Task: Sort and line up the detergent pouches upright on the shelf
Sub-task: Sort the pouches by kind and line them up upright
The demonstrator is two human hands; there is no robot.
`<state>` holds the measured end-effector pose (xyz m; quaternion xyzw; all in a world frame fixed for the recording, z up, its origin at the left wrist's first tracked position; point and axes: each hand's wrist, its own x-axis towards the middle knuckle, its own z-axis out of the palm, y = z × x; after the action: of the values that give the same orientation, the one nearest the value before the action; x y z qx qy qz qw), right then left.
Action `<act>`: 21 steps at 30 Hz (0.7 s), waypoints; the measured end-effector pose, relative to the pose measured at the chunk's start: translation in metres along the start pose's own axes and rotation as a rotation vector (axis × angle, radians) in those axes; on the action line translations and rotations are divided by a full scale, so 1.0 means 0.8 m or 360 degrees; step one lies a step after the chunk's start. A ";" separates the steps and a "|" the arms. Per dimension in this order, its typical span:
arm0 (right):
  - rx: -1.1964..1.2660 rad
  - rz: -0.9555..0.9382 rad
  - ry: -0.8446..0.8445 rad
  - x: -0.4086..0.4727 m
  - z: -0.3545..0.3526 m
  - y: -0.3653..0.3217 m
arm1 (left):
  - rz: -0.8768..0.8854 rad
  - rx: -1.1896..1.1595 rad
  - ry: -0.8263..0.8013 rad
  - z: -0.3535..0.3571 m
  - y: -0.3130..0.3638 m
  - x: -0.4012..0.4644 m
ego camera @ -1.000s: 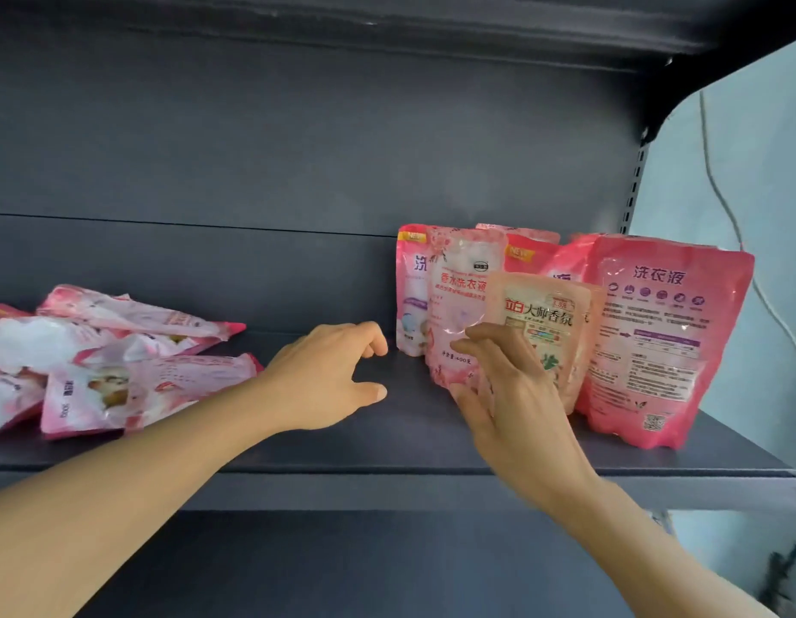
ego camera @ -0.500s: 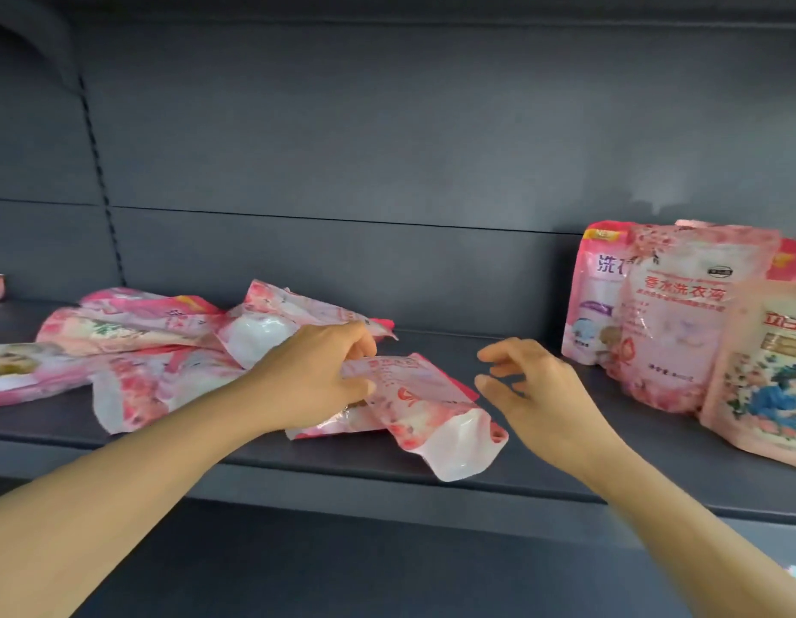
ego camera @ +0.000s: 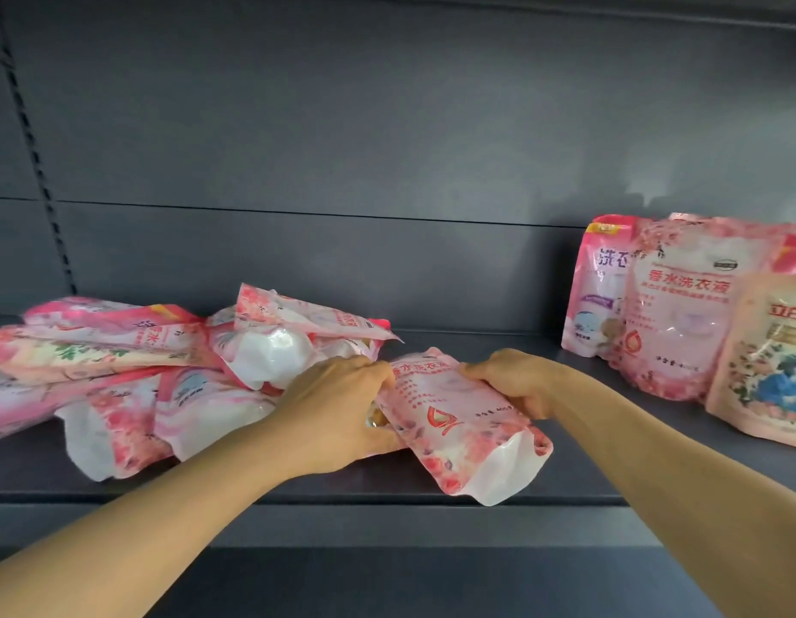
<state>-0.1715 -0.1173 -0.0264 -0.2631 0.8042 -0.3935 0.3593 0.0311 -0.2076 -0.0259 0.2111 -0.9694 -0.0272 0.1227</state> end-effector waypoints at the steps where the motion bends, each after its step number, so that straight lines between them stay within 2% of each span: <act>1: 0.0015 0.0025 -0.0004 0.002 0.000 -0.002 | 0.0000 -0.0019 0.0005 0.001 0.000 0.001; 6: 0.0281 0.0009 -0.0066 0.000 -0.005 0.001 | -0.0003 -0.0105 -0.0029 0.002 0.002 0.009; 10: 0.0561 -0.0253 -0.0045 -0.013 -0.020 0.003 | -0.0057 -0.0171 -0.0177 0.001 0.002 0.023; 14: 0.0633 -0.0530 0.0279 -0.031 -0.061 0.000 | -0.0141 -0.0470 -0.0386 -0.007 -0.002 0.053; 21: 0.0891 -0.0765 0.0816 -0.036 -0.132 0.007 | -0.0259 -0.0131 -0.0481 0.019 0.010 0.128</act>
<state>-0.2375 -0.0467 0.0251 -0.2291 0.6458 -0.7209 0.1040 -0.0659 -0.2427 -0.0165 0.2771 -0.9546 -0.1081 -0.0185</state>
